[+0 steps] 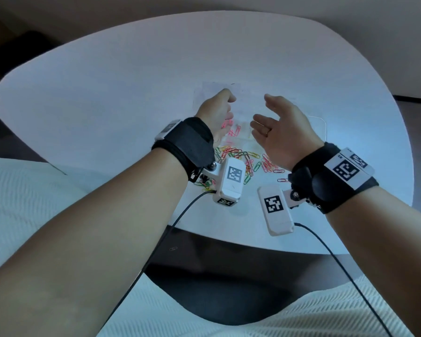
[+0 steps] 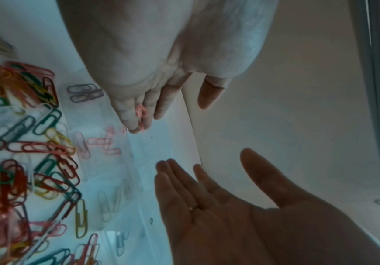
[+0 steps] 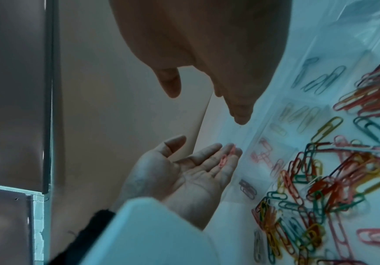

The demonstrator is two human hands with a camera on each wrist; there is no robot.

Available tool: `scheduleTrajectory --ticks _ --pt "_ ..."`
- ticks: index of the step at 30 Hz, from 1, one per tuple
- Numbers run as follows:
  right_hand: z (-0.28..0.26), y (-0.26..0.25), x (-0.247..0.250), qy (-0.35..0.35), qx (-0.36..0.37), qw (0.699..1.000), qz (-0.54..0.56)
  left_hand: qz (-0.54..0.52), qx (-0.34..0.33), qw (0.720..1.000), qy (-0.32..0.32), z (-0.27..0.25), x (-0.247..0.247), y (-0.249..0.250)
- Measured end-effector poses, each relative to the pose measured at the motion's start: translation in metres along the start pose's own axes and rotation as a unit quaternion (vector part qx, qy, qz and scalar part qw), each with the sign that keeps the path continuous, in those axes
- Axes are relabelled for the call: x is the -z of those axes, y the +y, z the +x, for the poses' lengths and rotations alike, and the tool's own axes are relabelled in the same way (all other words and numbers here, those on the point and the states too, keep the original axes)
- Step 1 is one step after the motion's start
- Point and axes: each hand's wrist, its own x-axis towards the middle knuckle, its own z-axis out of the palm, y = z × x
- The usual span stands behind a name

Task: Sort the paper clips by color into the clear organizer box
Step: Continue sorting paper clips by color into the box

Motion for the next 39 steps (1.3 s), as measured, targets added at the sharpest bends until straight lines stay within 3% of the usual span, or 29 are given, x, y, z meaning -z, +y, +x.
scheduleTrajectory --ticks 6,10,12,14,16,18,21,27,29,39 --pt "-0.017 -0.002 0.034 0.020 0.042 0.997 -0.065 0.049 -0.026 0.998 -0.007 -0.004 -0.002 0.000" --pt "-0.026 0.001 0.052 0.015 0.075 0.972 -0.221 0.195 -0.163 0.966 0.035 -0.017 -0.007 0.000" --pt "-0.025 0.008 0.065 0.033 0.093 0.924 -0.369 0.277 -0.212 0.937 0.022 -0.027 -0.010 -0.006" --pt "-0.019 0.020 0.077 0.042 0.099 0.856 -0.506 0.369 -0.224 0.902 -0.006 -0.034 -0.010 -0.019" --pt "-0.014 0.031 0.085 0.039 0.083 0.811 -0.577 0.462 -0.220 0.859 -0.025 -0.035 -0.004 -0.035" --pt "-0.009 0.039 0.090 0.037 0.081 0.783 -0.616 0.522 -0.199 0.829 -0.038 -0.032 0.005 -0.053" --pt "-0.002 0.044 0.091 0.045 0.103 0.741 -0.662 0.561 -0.179 0.808 -0.034 -0.027 0.017 -0.074" --pt "0.002 0.055 0.094 0.042 0.112 0.685 -0.719 0.586 -0.233 0.775 -0.023 -0.018 0.022 -0.086" --pt "0.002 0.059 0.094 0.033 0.117 0.677 -0.726 0.583 -0.249 0.773 -0.025 -0.016 0.021 -0.088" --pt "0.010 0.070 0.091 0.067 0.151 0.706 -0.688 0.610 -0.224 0.760 -0.012 -0.009 0.027 -0.094"
